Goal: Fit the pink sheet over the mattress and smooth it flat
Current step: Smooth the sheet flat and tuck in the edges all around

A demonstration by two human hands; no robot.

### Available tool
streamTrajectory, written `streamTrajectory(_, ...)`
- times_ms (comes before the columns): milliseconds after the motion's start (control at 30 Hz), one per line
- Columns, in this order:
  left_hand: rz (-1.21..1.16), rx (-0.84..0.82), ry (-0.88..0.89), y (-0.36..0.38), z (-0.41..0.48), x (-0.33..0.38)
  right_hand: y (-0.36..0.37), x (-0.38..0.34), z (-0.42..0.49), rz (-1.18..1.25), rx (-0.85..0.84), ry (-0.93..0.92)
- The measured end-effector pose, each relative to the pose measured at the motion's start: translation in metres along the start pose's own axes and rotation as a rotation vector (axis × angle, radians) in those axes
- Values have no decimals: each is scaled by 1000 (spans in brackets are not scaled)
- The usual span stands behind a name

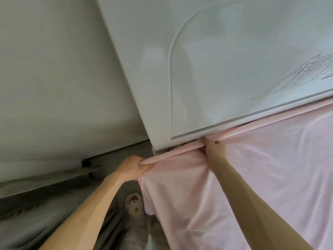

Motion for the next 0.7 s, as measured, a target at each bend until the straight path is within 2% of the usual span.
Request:
streamTrajectory(67, 15, -2, 8, -6, 4, 2, 10, 6, -6, -31, 9, -12)
streamTrajectory(133, -34, 45, 11, -15, 11, -3, 18, 7, -11, -263, 61, -125)
streamTrajectory(233, -39, 149, 28, -22, 29, -16, 39, 7, -35, -731, 74, -501)
streamTrajectory(300, -77, 120, 20, -10, 38, -25, 53, 14, -50, -1098, 118, -771)
streamTrajectory(333, -123, 90, 6, -1, 42, -29, 57, 19, -51, -1237, 133, -841)
streamTrajectory(400, -245, 59, -39, 14, 49, -37, 65, 26, -49, -1450, 50, -827)
streamTrajectory(533, -439, 60, -136, 30, 65, -51, 77, 21, -40, -1670, -84, -714)
streamTrajectory(700, -573, 62, -123, 37, 73, -53, 84, 27, -28, -1816, -64, -664)
Point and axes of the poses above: each hand's wrist, its own z-axis towards the middle knuckle, its own y-axis out of the palm, x = y × z, the point moved 9 cm from there along z, towards the middle knuckle, and after that the axes turned 3 degrees about y, right-handed, at the moved point
